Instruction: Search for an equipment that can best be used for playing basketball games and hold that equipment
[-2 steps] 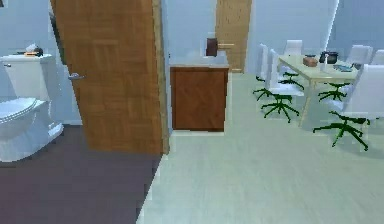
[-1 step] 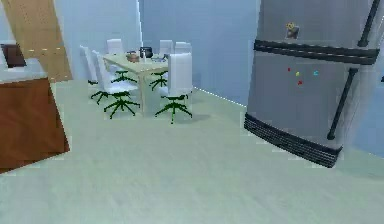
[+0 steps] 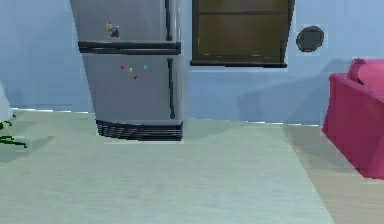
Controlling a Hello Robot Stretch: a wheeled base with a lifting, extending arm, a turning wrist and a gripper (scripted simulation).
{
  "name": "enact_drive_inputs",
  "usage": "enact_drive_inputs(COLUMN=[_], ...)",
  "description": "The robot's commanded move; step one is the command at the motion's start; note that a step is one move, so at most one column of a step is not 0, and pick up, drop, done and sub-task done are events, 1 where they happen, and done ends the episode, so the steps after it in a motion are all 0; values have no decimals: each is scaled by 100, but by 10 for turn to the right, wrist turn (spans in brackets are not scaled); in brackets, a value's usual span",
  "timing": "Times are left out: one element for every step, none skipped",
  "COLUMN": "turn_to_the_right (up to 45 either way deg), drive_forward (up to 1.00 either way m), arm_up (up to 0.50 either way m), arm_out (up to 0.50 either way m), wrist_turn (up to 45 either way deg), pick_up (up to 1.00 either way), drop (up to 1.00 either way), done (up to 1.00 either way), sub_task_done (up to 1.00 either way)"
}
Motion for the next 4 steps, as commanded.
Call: enact_drive_inputs(turn_to_the_right=[60, 0, -450, -390], drive_forward=[0, 5, 0, 0], arm_up=[0, 0, 0, 0], arm_out=[0, 0, 0, 0], wrist_turn=[0, 0, 0, 0], pick_up=[0, 0, 0, 0], drop=[0, 0, 0, 0], done=[0, 0, 0, 0], sub_task_done=[0, 0, 0, 0])
